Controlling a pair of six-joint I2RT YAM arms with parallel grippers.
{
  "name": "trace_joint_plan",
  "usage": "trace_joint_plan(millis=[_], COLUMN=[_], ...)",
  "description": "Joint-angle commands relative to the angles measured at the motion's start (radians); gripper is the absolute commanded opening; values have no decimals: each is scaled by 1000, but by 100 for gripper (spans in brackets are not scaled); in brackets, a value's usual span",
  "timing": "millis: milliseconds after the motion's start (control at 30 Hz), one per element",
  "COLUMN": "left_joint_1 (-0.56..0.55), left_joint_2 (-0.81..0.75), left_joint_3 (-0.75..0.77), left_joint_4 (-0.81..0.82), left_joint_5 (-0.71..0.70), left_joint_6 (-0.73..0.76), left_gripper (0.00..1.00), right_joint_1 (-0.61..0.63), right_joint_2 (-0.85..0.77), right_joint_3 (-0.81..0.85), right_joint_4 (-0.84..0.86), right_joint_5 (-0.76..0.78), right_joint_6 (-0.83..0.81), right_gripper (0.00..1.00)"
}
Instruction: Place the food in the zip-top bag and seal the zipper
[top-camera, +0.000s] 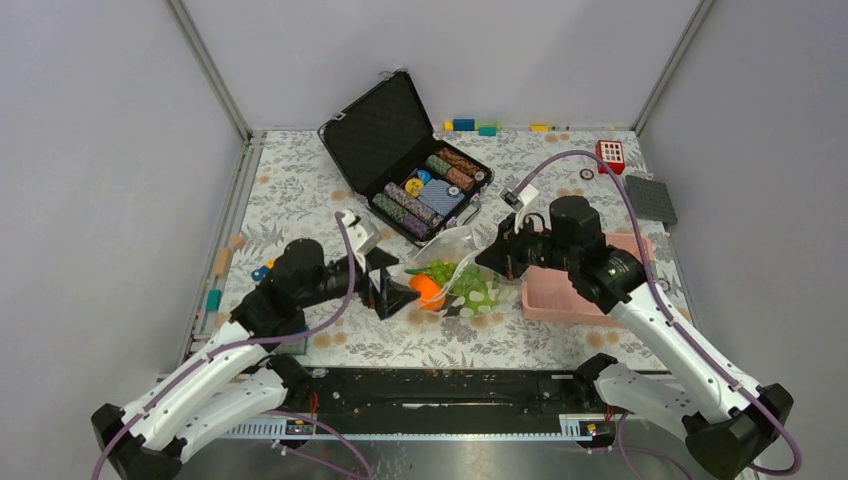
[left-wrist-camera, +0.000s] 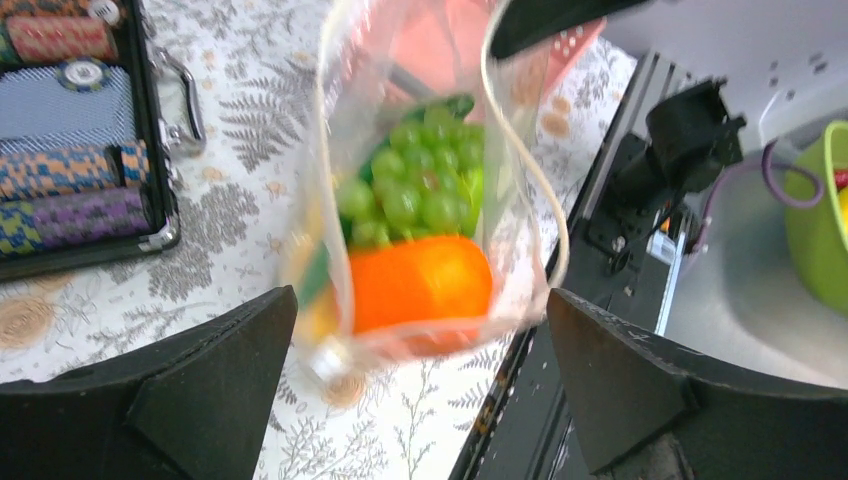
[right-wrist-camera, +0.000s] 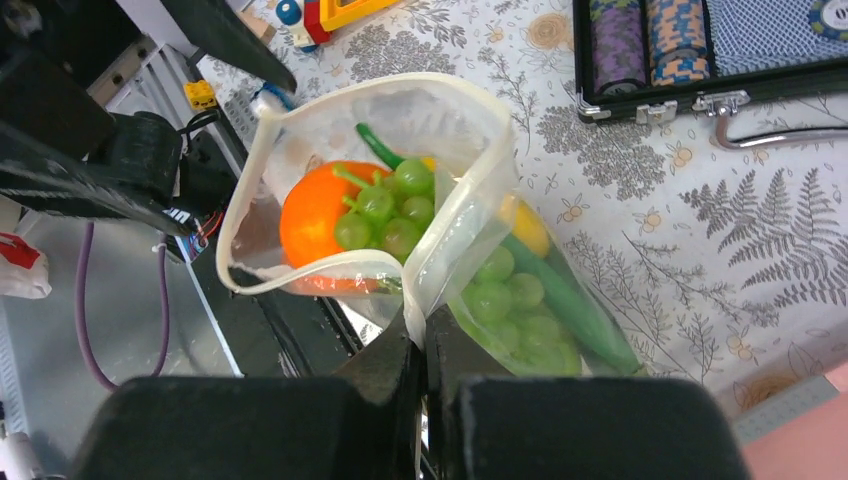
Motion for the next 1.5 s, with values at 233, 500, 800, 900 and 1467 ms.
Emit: trace_joint_plan(millis=[233,500,800,900,1467], left_joint_1=[108,347,349,351,357], left_joint_2=[-51,46,7,60,311], left_joint_3=[-109,-182,-272,-232,-250], left_joint_4=[103,289,478,449,823], left_joint_5=[-36,443,486,504,670], left_joint_6=[46,-3,17,43,-73], left_gripper=[99,99,99,99,80], right_joint_1=[-28,-108,-171,-177,-202], right_joint_2=[23,48,82,82,95], right_joint_3=[46,46,35,35,17], right_joint_4=[-52,-71,-69,-68,-55], right_joint_5=[35,-16,-86,-92,-112], right_joint_6=[24,6,-15,-17,-13], right_gripper=[0,0,0,0,0])
